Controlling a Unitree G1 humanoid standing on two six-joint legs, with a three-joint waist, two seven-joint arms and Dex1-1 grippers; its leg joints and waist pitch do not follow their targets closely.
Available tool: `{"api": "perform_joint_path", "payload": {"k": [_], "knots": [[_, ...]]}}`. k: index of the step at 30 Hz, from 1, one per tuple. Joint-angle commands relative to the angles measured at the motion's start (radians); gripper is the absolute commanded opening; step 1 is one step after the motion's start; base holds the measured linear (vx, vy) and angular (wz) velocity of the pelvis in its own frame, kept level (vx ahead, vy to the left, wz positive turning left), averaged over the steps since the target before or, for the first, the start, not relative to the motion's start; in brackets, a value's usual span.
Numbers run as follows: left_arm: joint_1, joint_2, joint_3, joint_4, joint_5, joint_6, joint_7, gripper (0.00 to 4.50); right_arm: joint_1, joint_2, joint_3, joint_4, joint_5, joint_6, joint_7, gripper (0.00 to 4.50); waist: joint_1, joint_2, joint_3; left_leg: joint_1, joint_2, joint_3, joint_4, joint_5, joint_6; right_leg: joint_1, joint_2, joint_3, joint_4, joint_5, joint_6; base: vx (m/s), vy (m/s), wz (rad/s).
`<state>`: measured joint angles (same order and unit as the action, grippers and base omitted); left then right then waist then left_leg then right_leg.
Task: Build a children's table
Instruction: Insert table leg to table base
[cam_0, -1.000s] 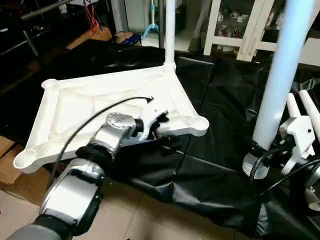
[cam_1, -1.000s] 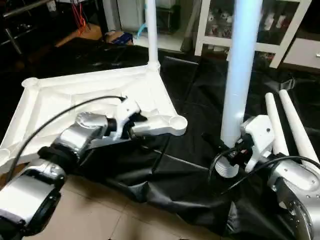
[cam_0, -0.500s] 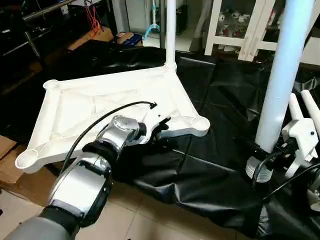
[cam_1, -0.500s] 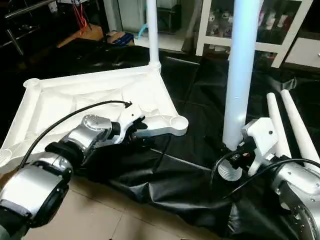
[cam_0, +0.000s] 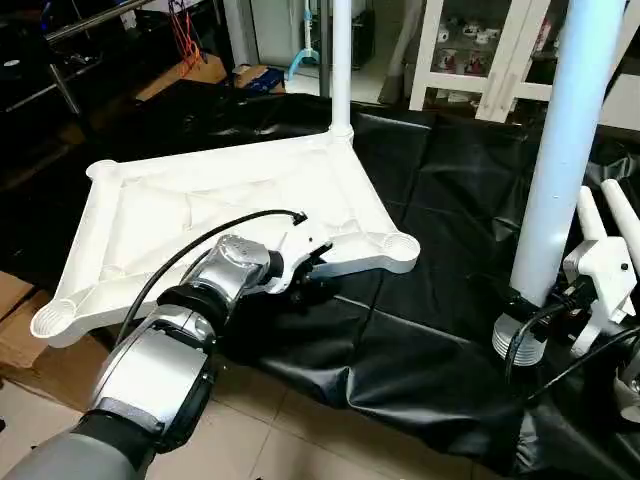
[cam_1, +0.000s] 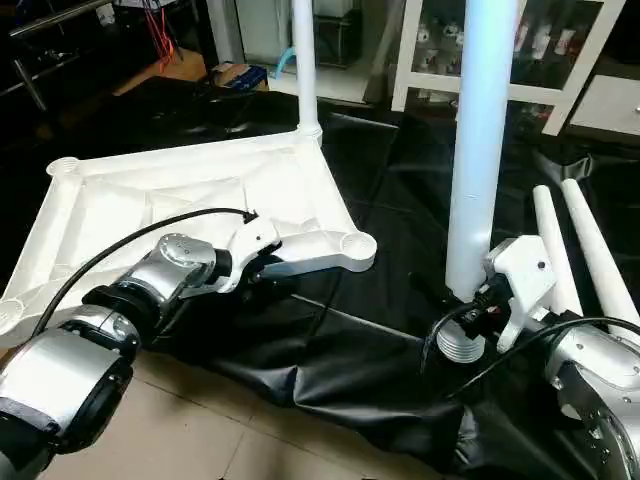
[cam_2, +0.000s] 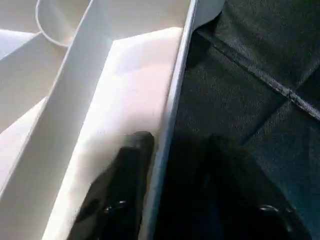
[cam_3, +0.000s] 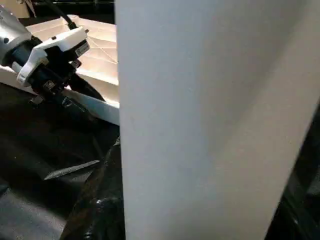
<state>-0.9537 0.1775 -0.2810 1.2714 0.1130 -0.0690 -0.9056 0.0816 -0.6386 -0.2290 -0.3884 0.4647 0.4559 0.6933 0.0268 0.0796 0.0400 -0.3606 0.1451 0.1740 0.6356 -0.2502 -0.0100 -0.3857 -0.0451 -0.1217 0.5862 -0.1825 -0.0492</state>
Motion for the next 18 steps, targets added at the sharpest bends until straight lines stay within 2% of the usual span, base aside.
{"api": "perform_joint_path", "payload": {"k": [1, 4, 6, 7, 10, 11, 13, 14, 18], "knots": [[-0.023, 0.013, 0.006, 0.013, 0.014, -0.011, -0.019, 1.69, -0.012, -0.011, -0.009, -0.03, 0.013, 0.002, 0.001, 1.79, -0.006, -0.017, -0.065, 0.0, 0.096, -0.052, -0.067, 0.003, 0.186, 0.064, -0.132, 0.072, -0.082, -0.165, -0.102, 0.0, 0.0, 0.0], [-0.021, 0.011, 0.013, 0.011, 0.015, -0.02, -0.059, 1.67, -0.016, -0.007, -0.006, -0.032, 0.013, 0.002, -0.001, 1.79, -0.006, -0.018, -0.066, 0.0, 0.097, -0.052, -0.066, 0.009, 0.187, 0.064, -0.134, 0.073, -0.079, -0.146, -0.106, 0.0, 0.0, 0.0], [-0.015, 0.014, 0.013, 0.006, 0.013, -0.02, -0.096, 1.43, -0.021, -0.003, -0.009, -0.034, 0.019, 0.005, -0.002, 1.79, -0.005, -0.016, -0.066, 0.0, 0.097, -0.052, -0.067, 0.008, 0.189, 0.063, -0.133, 0.073, -0.08, -0.147, -0.106, 0.0, 0.0, 0.0], [-0.01, 0.017, 0.011, 0.003, 0.013, -0.021, -0.112, 1.34, -0.025, -0.001, -0.01, -0.034, 0.022, 0.007, -0.005, 1.79, -0.002, -0.013, -0.066, 0.004, 0.098, -0.051, -0.067, 0.006, 0.187, 0.06, -0.135, 0.075, -0.081, -0.15, -0.107, 0.0, 0.0, 0.0], [0.008, 0.024, 0.003, -0.005, 0.016, -0.025, -0.14, 1.26, -0.034, 0.006, -0.008, -0.034, 0.029, 0.012, -0.009, 1.79, 0.001, -0.011, -0.066, 0.012, 0.106, -0.051, -0.07, -0.003, 0.177, 0.055, -0.135, 0.076, -0.078, -0.136, -0.128, 0.0, 0.0, 0.0], [0.02, 0.027, 0.003, -0.012, 0.012, -0.023, -0.155, 1.06, -0.038, 0.011, -0.001, -0.035, 0.031, 0.012, -0.009, 1.79, 0.002, -0.011, -0.065, 0.013, 0.107, -0.051, -0.071, -0.005, 0.175, 0.054, -0.134, 0.076, -0.077, -0.134, -0.133, 0.0, 0.0, 0.0], [0.034, 0.032, 0.006, -0.019, 0.012, -0.024, -0.156, 1.02, -0.043, 0.016, 0.01, -0.036, 0.03, 0.011, -0.008, 1.79, 0.001, -0.013, -0.066, 0.01, 0.11, -0.052, -0.072, -0.002, 0.171, 0.058, -0.139, 0.077, -0.068, -0.1, -0.153, 0.0, 0.0, 0.0], [0.047, 0.04, 0.003, -0.025, 0.02, -0.025, -0.145, 0.95, -0.051, 0.021, 0.017, -0.035, 0.031, 0.011, -0.009, 1.79, 0.001, -0.008, -0.066, 0.01, 0.111, -0.052, -0.072, -0.001, 0.173, 0.059, -0.142, 0.077, -0.066, -0.087, -0.159, 0.0, 0.0, 0.0], [0.093, 0.072, -0.013, -0.068, 0.039, -0.017, -0.144, 0.75, -0.078, 0.027, 0.029, -0.025, 0.032, 0.017, -0.015, 1.79, -0.006, -0.006, -0.067, 0.003, 0.108, -0.052, -0.073, -0.002, 0.175, 0.065, -0.144, 0.076, -0.063, -0.076, -0.159, 0.0, 0.0, 0.0]]}}
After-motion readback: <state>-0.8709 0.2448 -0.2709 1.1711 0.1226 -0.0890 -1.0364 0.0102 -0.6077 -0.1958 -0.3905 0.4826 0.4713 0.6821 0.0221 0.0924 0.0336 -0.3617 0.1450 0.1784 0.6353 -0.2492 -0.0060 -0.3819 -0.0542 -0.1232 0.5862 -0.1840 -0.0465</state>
